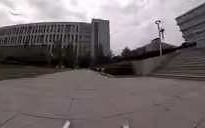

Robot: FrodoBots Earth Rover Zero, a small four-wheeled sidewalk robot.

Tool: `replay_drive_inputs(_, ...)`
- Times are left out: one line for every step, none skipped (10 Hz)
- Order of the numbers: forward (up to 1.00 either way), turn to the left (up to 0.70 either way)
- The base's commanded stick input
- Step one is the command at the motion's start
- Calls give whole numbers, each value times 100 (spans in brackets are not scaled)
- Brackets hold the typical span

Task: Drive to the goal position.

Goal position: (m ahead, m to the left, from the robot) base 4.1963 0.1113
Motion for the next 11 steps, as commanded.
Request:
replay_drive_inputs(70, -33)
replay_drive_inputs(70, -33)
replay_drive_inputs(70, -33)
replay_drive_inputs(70, -1)
replay_drive_inputs(70, 0)
replay_drive_inputs(70, 0)
replay_drive_inputs(70, 0)
replay_drive_inputs(70, 0)
replay_drive_inputs(70, 0)
replay_drive_inputs(70, 0)
replay_drive_inputs(70, 0)
